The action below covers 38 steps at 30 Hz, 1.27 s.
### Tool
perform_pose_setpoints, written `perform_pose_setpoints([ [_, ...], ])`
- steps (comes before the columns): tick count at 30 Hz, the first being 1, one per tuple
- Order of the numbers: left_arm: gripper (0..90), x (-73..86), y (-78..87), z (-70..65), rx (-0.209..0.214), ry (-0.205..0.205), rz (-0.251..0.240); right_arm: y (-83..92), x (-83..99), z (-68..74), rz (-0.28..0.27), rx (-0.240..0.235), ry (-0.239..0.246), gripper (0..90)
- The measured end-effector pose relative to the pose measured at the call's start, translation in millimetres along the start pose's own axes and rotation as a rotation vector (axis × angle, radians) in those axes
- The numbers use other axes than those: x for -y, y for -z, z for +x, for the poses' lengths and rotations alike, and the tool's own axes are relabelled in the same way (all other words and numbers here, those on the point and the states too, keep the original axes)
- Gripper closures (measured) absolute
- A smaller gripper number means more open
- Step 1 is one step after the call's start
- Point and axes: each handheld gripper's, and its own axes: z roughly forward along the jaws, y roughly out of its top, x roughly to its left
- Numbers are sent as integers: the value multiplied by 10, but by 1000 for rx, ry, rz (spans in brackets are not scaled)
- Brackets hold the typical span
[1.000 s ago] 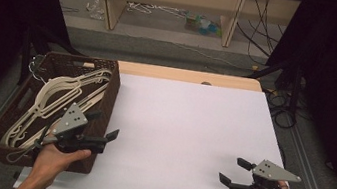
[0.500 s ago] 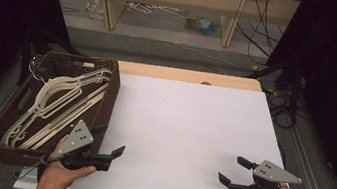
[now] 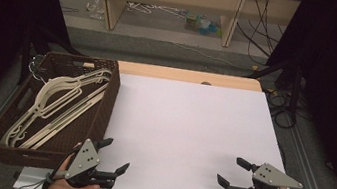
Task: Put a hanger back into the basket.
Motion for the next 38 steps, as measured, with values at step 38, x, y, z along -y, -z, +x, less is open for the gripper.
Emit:
perform_pose_setpoints([
  [38,167,34,48,35,-7,8,-40,82,50,130,1,13,26,163],
])
